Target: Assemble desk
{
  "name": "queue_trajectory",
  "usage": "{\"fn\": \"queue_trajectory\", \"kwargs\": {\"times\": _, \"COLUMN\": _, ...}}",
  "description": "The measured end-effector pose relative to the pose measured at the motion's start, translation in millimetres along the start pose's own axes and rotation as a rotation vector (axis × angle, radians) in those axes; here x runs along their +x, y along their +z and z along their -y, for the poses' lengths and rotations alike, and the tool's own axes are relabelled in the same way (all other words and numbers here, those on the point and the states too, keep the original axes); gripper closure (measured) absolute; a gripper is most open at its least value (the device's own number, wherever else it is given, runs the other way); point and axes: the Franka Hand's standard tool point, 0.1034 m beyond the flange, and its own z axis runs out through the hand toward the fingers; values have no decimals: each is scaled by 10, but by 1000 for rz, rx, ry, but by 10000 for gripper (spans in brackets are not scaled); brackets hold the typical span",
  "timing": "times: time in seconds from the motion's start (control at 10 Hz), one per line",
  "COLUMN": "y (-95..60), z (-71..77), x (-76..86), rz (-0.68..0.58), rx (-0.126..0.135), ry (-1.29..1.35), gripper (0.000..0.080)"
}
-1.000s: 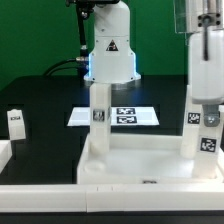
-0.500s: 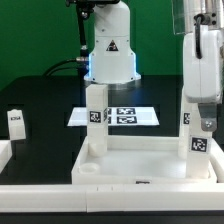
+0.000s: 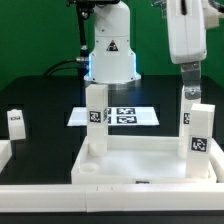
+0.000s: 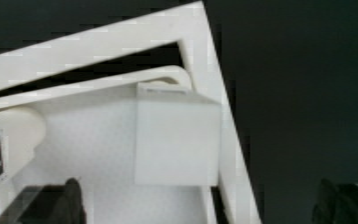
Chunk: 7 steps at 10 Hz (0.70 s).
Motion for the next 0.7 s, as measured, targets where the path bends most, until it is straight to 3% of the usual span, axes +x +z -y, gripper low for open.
{"fn": "queue_trajectory", "kwargs": {"times": 0.5, "y": 21, "z": -16, "x": 20, "rz": -1, "rx": -3, "ry": -70, "gripper": 151}}
{"fn": "queue_trajectory", "kwargs": {"times": 0.7, "y": -181, "z": -99, "x": 305, "rz": 26, "rx": 9, "ry": -240, "gripper": 151}}
